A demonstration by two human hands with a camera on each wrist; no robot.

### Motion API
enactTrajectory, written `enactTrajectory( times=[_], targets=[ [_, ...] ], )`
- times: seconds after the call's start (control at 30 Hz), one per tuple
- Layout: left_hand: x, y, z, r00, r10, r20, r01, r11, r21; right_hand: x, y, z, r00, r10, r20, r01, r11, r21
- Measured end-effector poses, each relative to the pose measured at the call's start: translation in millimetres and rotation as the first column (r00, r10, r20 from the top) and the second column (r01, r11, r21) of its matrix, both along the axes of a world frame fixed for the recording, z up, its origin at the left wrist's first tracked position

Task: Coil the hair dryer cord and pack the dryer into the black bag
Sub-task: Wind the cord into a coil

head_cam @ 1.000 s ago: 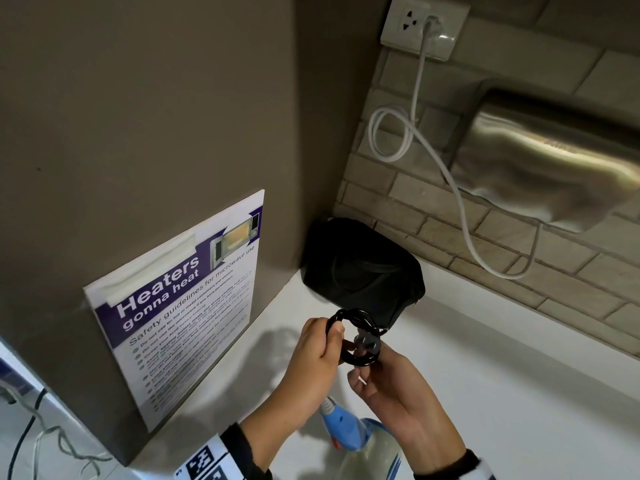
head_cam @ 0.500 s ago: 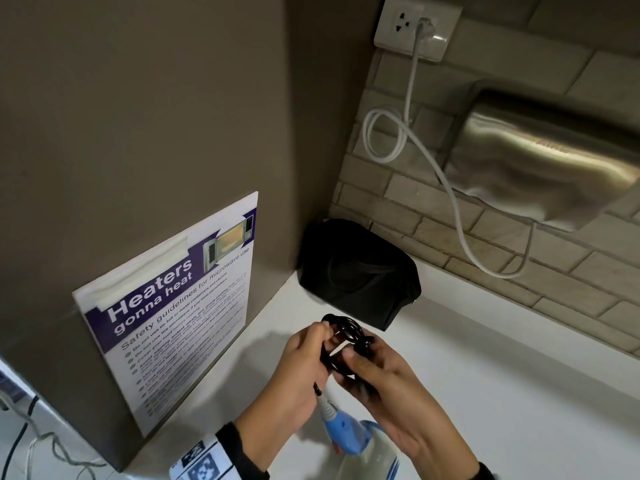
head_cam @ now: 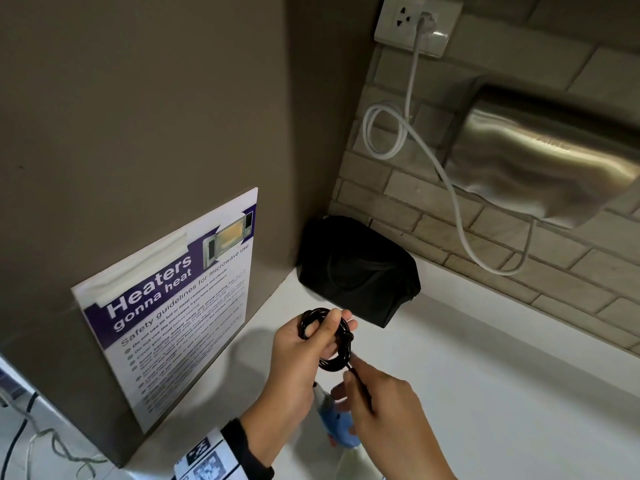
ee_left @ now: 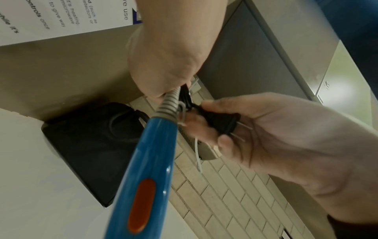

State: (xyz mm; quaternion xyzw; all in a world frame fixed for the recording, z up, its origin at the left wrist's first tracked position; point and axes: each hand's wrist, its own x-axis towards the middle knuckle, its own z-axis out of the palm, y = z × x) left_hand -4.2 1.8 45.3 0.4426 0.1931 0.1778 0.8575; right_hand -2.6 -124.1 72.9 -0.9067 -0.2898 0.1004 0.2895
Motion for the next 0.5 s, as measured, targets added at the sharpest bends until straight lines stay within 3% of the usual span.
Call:
enactTrajectory(
  times=[0.27,0.4,0.5],
  targets=[
    [3,0,2,0.998,0.047,-0.049,-0.05,0.997,-0.056,-27,0,18,0.998,0.045,-0.043,-0.051,0.986,-0.16],
    [4,9,3,0.997,-0.067,-0.03,0.064,0.993,-0.1,-23,-6,18,0.987,-0.005,-0.159,0.01,1.0,0.029],
    [2,11,4,0.978,-0.208,0.003,0.208,0.977,-0.044,-10,-11,10,0.968,-0.067,-0.244,0.104,0.984,0.143]
  ],
)
